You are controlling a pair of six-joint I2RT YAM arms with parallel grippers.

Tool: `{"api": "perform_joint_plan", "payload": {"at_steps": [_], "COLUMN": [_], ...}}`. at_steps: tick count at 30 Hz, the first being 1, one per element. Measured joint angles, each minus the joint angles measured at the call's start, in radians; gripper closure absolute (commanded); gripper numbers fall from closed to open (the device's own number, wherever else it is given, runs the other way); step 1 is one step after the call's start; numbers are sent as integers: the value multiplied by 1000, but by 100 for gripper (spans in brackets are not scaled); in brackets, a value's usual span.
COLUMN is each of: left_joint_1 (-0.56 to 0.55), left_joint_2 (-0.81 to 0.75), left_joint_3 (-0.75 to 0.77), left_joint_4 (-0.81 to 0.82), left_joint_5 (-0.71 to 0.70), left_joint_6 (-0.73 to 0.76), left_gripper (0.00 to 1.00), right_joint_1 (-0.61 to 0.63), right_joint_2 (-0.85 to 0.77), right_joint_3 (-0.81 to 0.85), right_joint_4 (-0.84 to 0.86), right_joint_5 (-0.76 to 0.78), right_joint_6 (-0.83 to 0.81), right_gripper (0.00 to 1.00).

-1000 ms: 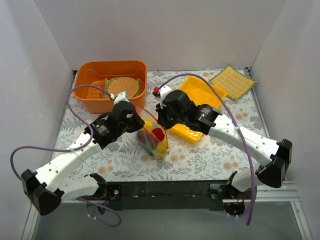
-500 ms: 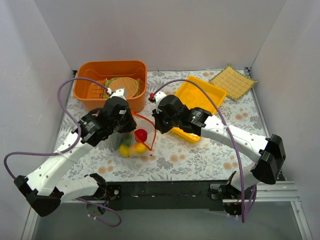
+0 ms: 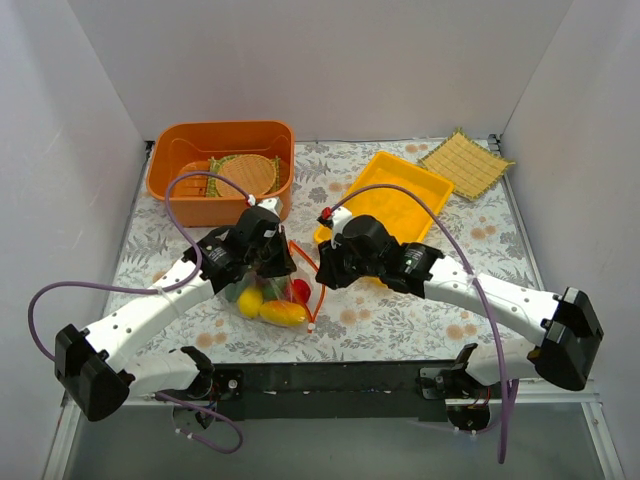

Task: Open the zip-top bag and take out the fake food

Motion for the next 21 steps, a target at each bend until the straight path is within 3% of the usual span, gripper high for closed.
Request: {"api": "perform_joint_plan", "payload": {"at_steps": [21], "left_joint_1": [-41], "left_joint_2": [-15], "left_joint_3": [-178], "left_joint_4": [204], "left_joint_5": [48], "left_joint_6": [-64], "left_gripper": [100], "right_joint_1": [-2], "right_joint_2": [270], "right_joint_3": [-195], "right_joint_4": [429], "right_joint_5": [-109], "right_joint_6": [190], "right_gripper": [32]}}
